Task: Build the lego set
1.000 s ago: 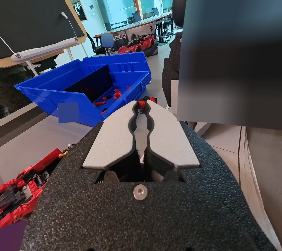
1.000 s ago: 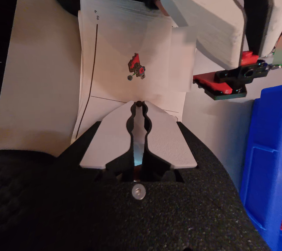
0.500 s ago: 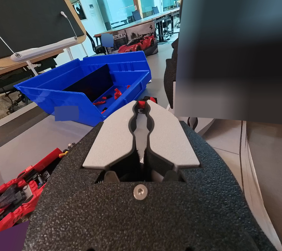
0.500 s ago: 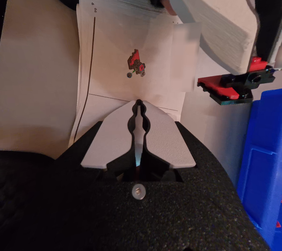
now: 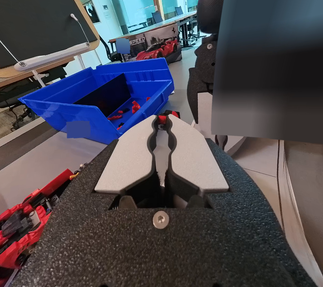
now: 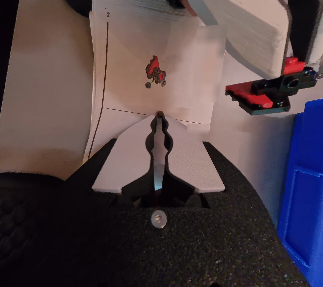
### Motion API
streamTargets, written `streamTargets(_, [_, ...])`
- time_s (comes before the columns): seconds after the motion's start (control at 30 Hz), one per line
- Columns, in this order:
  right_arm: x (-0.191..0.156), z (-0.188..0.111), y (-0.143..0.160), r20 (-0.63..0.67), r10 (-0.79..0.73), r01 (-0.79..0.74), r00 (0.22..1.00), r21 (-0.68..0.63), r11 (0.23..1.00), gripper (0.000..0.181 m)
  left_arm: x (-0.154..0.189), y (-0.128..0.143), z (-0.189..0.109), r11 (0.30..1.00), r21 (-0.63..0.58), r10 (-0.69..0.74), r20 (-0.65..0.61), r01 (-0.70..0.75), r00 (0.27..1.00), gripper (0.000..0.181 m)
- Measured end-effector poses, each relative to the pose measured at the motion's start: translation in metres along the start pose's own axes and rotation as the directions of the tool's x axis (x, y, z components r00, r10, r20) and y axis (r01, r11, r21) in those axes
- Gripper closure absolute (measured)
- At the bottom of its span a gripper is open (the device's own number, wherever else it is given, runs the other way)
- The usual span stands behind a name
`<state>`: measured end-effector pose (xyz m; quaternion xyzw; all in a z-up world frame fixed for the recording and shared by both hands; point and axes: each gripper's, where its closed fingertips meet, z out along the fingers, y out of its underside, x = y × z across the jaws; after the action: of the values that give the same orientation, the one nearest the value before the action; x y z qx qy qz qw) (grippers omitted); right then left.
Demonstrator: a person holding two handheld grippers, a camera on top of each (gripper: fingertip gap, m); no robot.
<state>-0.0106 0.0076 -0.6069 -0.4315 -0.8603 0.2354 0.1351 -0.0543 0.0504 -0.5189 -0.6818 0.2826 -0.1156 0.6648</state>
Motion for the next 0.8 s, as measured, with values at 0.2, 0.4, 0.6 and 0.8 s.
streamTargets(0.2, [0.0015, -0.0027, -0.0033, -0.004, -0.014, 0.013, 1.0, -0.015, 1.0, 0.172, 0.0004, -0.0004, -0.0002, 1.0, 0.001, 0.002, -0.002, -0.002, 1.0, 0.174])
streamTargets(0.4, [-0.0007, 0.0022, 0.0018, 0.009, -0.028, 0.029, 1.0, -0.059, 0.998, 0.173, 0.0003, -0.0004, -0.0003, 1.0, 0.001, 0.002, -0.001, -0.002, 1.0, 0.174])
streamTargets(0.6, [-0.0003, 0.0022, 0.0007, 0.0, -0.037, 0.037, 0.999, -0.059, 0.998, 0.173, 0.0003, 0.0, 0.0, 1.0, 0.0, 0.002, -0.001, -0.002, 1.0, 0.174])
streamTargets(0.8, [0.0053, -0.0026, 0.0017, -0.039, -0.053, 0.051, 0.998, -0.061, 0.997, 0.166, 0.0004, 0.0002, 0.0001, 1.0, -0.001, 0.002, -0.002, -0.002, 1.0, 0.174])
